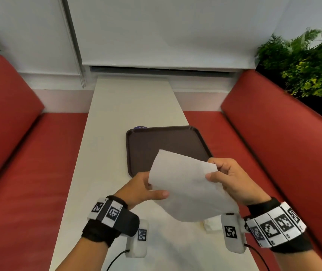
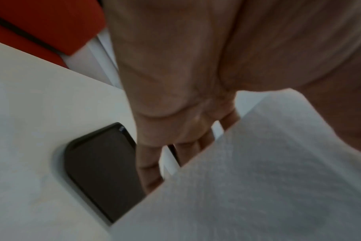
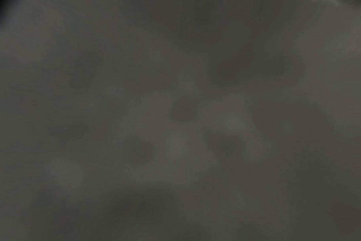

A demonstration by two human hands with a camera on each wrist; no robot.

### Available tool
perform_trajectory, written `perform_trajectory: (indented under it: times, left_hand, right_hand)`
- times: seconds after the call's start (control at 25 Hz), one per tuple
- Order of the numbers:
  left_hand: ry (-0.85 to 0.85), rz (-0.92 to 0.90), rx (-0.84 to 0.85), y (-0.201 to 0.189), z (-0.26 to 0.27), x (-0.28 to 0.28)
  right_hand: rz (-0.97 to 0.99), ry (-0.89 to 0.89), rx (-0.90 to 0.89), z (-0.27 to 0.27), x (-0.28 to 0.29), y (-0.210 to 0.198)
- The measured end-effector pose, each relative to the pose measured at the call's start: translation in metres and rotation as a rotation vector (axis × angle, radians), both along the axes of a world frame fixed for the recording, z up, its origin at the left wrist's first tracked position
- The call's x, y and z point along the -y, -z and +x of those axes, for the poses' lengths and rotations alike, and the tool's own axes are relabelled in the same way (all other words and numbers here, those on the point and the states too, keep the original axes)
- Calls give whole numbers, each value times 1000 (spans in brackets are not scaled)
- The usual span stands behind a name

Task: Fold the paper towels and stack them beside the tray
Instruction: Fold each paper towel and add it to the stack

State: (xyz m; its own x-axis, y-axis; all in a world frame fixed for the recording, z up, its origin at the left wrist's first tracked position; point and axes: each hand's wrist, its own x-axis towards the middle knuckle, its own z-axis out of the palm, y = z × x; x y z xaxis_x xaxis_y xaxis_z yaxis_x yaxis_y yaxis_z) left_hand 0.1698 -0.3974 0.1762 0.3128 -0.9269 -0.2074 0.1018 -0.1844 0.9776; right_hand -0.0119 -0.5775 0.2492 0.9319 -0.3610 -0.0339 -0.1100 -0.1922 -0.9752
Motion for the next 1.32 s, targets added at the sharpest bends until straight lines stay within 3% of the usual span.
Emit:
perform_trajectory:
  times: [0.12,0.24,0.4,0.64,0.96,1.2,1.32]
  left_hand:
    - [10,-46,-20,-12,-3,14]
    - [-100,-96,-81,-15,1,15]
    - [-244,-112,-50,-23,3,15]
    - [-197,-182,-134,-33,2,10]
    - [-314,-191,-147,-41,-1,13]
    - [-398,-187,-391,-43,-4,15]
    - [-314,-80,-239,-28,-7,21]
  right_hand:
    - [52,38,52,-2,17,-2]
    - [260,107,97,-15,27,14]
    - [485,22,68,-29,17,39]
    - [293,191,138,-17,22,28]
    - [301,235,206,-18,31,30]
    - [451,362,190,-30,31,37]
    - [262,403,123,-41,28,48]
